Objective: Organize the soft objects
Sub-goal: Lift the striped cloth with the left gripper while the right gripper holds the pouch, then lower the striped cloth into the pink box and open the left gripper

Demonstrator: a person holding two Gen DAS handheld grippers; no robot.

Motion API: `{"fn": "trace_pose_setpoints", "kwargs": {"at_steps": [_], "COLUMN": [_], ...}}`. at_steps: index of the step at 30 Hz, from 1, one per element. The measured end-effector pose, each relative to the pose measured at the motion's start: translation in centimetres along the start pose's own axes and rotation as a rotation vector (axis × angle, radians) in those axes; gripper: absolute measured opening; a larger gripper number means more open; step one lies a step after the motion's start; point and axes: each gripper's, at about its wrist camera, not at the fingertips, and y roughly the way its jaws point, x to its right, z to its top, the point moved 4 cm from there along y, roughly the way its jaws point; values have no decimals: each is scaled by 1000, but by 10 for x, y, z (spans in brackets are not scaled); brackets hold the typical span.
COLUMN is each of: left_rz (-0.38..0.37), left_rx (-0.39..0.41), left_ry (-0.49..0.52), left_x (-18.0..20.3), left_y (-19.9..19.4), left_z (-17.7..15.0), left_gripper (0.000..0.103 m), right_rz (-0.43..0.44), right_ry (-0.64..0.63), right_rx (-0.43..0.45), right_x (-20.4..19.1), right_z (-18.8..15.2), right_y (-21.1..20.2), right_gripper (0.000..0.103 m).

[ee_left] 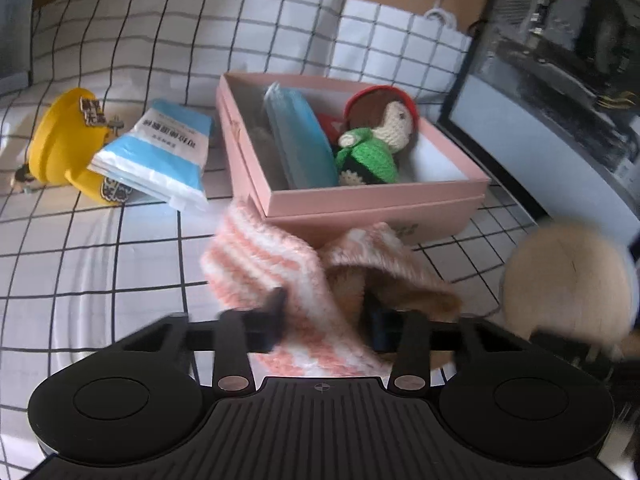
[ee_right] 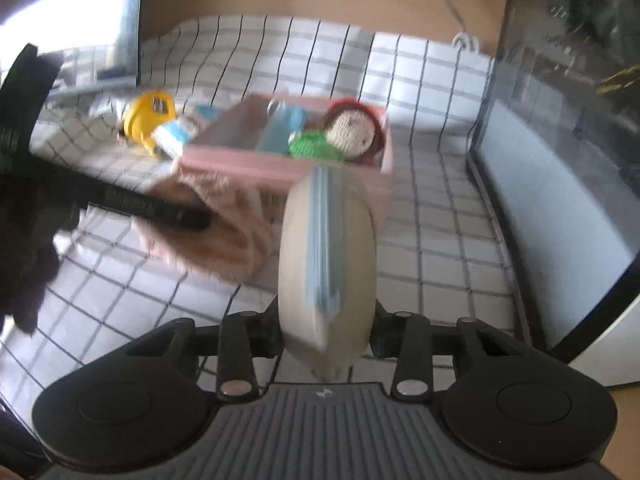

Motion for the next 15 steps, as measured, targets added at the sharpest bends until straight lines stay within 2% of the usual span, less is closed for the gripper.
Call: {"fn": "trace_pose_setpoints", "kwargs": {"at_steps": [2,9,15], "left_rz": [9,-43,-61], "left_rx": [17,59,160], "left_ry": [54,212,279], "left_x": [6,33,48], "left_y": [-9,-54,-101], "left_z": [-3,-11,19], "left_gripper": [27,24,23], "right_rz": [-4,-10,-11], "right_ry": [10,14,55], "right_rx": [21,55,39], "right_x": [6,16,19], "right_z": [6,18,9], "right_y": [-11,-34,-35], "right_gripper": [39,39,38]}}
